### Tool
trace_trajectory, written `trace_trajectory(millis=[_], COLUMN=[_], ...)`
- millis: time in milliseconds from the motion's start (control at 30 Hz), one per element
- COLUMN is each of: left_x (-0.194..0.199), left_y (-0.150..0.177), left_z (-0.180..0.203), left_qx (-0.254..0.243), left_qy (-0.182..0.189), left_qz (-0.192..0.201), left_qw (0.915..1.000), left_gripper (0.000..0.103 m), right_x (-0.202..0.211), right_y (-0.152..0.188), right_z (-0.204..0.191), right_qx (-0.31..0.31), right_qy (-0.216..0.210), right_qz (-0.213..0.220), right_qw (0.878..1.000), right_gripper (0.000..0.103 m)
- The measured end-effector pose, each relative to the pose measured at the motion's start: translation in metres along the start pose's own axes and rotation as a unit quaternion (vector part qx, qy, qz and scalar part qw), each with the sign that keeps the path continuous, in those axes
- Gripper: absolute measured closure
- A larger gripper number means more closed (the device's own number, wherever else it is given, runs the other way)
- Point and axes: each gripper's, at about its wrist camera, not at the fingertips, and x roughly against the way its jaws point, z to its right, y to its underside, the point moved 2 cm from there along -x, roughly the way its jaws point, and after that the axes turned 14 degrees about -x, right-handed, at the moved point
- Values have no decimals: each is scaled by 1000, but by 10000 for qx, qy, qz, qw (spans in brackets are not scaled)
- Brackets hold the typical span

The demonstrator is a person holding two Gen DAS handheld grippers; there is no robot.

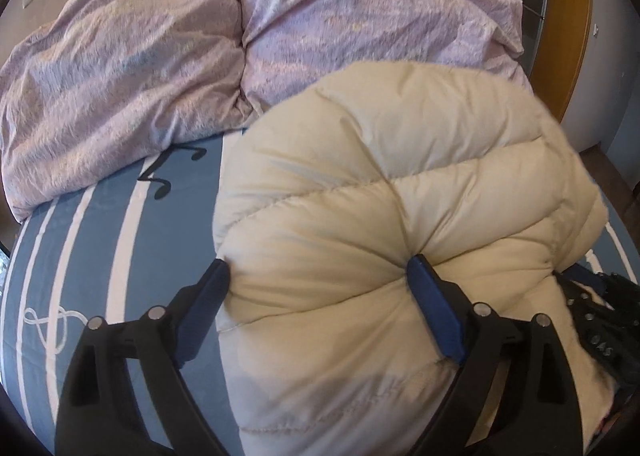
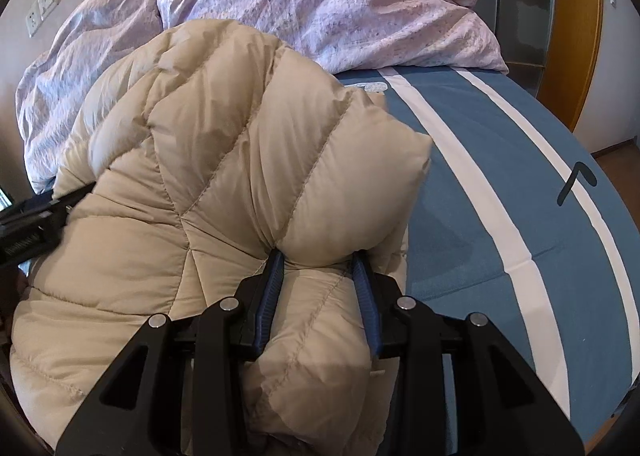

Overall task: Fold large clothes
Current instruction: 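Press the folded jacket flat with both open grippers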

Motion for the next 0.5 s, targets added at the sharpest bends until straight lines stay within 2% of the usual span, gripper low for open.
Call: trace_trajectory(millis=[333,500], left_x=[-25,-29], left_y=[10,12], left_z=[-4,-5], left_qx=[238,296], left_qy=[170,221], left_qz=[-12,-8], left_qw=[9996,9993], left_gripper=[2,2], right_x=[-1,-2], right_y=[2,2], right_z=[2,1], right_qx=[22,59], right_qy=[-7,23], right_qz=[110,168], right_qw=[9999,9998], right_gripper=[66,65])
